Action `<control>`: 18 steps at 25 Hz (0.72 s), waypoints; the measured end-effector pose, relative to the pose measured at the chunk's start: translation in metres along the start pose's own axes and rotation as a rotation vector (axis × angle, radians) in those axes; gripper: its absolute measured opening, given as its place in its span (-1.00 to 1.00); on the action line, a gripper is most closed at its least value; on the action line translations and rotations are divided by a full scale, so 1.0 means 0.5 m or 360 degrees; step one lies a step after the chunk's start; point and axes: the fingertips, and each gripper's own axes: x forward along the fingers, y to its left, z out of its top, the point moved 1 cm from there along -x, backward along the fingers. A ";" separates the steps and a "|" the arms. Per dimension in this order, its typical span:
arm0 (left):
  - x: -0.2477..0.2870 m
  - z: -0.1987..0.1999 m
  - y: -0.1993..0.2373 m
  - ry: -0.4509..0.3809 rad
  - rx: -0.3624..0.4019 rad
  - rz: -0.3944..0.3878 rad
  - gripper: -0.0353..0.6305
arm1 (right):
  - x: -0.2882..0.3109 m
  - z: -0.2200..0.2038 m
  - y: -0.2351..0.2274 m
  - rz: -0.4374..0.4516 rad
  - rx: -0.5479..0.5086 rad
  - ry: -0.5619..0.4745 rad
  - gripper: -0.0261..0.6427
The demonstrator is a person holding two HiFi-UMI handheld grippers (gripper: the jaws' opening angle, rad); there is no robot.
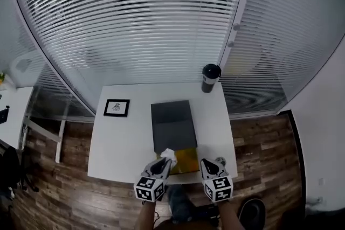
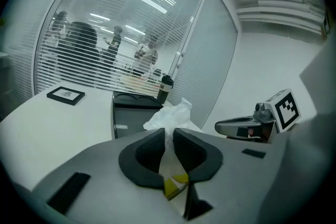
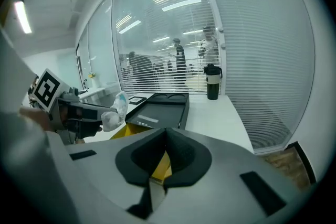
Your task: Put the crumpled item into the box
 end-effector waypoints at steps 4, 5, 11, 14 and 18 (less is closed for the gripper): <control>0.021 -0.029 -0.007 0.0096 0.0005 -0.0093 -0.68 | 0.018 -0.018 -0.009 0.0009 0.0017 0.0035 -0.89; 0.026 -0.037 -0.008 0.0127 0.0019 -0.0108 -0.68 | 0.023 -0.020 -0.012 0.0010 0.0020 0.0042 -0.89; 0.048 -0.087 -0.005 0.0358 0.0136 -0.0093 -0.68 | 0.041 -0.030 -0.013 0.0020 0.0029 0.0068 -0.89; 0.063 -0.102 -0.002 0.0465 0.0217 -0.0079 -0.68 | 0.048 -0.037 -0.013 0.0026 0.0031 0.0084 -0.89; 0.078 -0.115 0.001 0.0562 0.0290 -0.0070 -0.68 | 0.055 -0.047 -0.016 0.0029 0.0035 0.0110 -0.89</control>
